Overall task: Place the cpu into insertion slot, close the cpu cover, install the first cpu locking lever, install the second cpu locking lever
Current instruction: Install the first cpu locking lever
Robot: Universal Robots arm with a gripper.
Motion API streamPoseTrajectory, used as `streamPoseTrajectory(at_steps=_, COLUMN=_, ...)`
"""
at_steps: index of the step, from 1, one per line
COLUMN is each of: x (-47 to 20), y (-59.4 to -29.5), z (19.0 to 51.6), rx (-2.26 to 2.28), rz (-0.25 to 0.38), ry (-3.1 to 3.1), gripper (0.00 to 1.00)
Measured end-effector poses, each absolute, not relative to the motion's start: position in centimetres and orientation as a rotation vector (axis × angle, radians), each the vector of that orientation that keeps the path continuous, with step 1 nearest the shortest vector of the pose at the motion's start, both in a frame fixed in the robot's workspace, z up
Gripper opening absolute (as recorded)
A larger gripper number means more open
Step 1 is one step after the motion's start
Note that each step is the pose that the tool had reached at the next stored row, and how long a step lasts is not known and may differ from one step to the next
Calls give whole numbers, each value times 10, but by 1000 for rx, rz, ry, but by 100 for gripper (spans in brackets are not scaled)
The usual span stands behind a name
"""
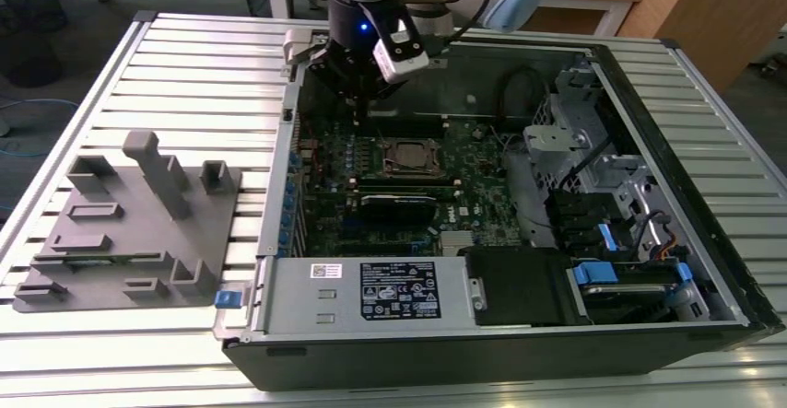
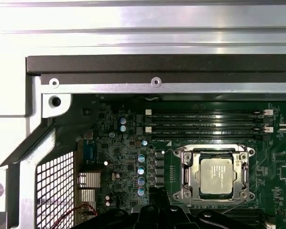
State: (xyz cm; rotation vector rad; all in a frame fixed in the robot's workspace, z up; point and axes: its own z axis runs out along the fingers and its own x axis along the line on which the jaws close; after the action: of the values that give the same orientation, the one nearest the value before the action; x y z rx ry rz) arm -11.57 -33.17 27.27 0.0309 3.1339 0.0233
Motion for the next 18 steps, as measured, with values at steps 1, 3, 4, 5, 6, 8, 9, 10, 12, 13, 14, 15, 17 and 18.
streamPoseTrajectory(at_steps=1, x=-116, y=-332, z=272, rx=31, rz=23, ry=3134, gripper=11)
streamPoseTrajectory(at_steps=3, x=-116, y=-331, z=270, rx=31, rz=23, ry=3134, gripper=11)
streamPoseTrajectory(at_steps=4, x=-116, y=-331, z=269, rx=31, rz=23, ry=3134, gripper=11)
streamPoseTrajectory(at_steps=5, x=-116, y=-331, z=268, rx=31, rz=23, ry=3134, gripper=11)
streamPoseTrajectory(at_steps=6, x=-116, y=-331, z=267, rx=31, rz=23, ry=3134, gripper=11)
streamPoseTrajectory(at_steps=8, x=-116, y=-331, z=267, rx=31, rz=23, ry=3134, gripper=11)
streamPoseTrajectory(at_steps=9, x=-116, y=-331, z=267, rx=31, rz=23, ry=3134, gripper=11)
streamPoseTrajectory(at_steps=10, x=-116, y=-331, z=267, rx=31, rz=30, ry=3133, gripper=11)
streamPoseTrajectory(at_steps=12, x=-116, y=-331, z=266, rx=31, rz=74, ry=3127, gripper=11)
streamPoseTrajectory(at_steps=13, x=-117, y=-331, z=266, rx=31, rz=84, ry=3125, gripper=11)
streamPoseTrajectory(at_steps=14, x=-117, y=-331, z=266, rx=31, rz=87, ry=3125, gripper=11)
streamPoseTrajectory(at_steps=15, x=-117, y=-331, z=266, rx=31, rz=88, ry=3125, gripper=11)
streamPoseTrajectory(at_steps=17, x=-119, y=-331, z=265, rx=31, rz=88, ry=3125, gripper=11)
streamPoseTrajectory(at_steps=18, x=-120, y=-331, z=265, rx=31, rz=89, ry=3125, gripper=11)
